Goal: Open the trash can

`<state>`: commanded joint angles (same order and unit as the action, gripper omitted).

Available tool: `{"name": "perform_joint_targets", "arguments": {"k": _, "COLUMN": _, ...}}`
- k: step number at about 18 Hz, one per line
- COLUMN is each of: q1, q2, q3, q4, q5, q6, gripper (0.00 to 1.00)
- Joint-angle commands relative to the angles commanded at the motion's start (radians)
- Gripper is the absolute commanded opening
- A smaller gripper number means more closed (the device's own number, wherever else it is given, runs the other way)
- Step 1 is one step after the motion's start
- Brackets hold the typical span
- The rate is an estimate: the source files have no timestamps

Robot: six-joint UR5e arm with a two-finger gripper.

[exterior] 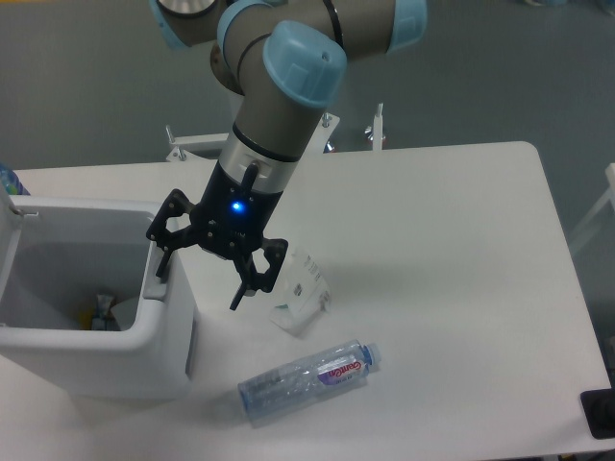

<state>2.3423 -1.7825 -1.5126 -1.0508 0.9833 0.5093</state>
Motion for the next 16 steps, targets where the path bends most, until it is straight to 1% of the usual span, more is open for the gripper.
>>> {"name": "perform_joint_targets", "arguments": {"k": 2, "q1": 0.023, "q2": -0.002, "q3": 0.008, "q4": 0.017, "q5": 0.023, "q6": 0.0, "gripper": 1.0}}
{"name": "perform_joint_targets", "arguments": {"k": 5, "q1": 0.078, "q2": -0.008, "q3": 0.009, "q4": 0.02, "q5": 0.092, "q6": 0.008, "gripper": 1.0}}
{"name": "perform_joint_targets", "arguments": {"k": 8, "q1": 0.144, "q2": -0.018, "q3": 0.006, "q4": 0.023, "q5": 0.155, "q6": 0.076, "gripper": 1.0}}
{"name": "perform_joint_targets", "arguments": {"k": 10, "q1": 0.166, "q2": -0.047, "q3": 0.008, "q4": 0.023, "q5": 0.185, "q6": 0.176, "gripper": 1.0}}
{"name": "perform_joint_targets", "arguments": {"k": 12, "q1": 0.189, "q2": -0.072, "q3": 0.018, "q4": 0.022, "q5": 0.254, "q6": 0.251, "gripper": 1.0}}
{"name": "perform_joint_targets", "arguments": {"k": 14, "q1": 0.202, "q2": -0.104, "q3": 0.034, "q4": 0.031, "q5": 0.323, "q6": 0.267, "gripper": 1.0}}
{"name": "perform_joint_targets", "arguments": {"k": 16, "q1": 0.228, "q2": -0.135, "q3": 0.046, "q4": 0.049, "q5": 0.366, "q6": 0.275, "gripper": 1.0}}
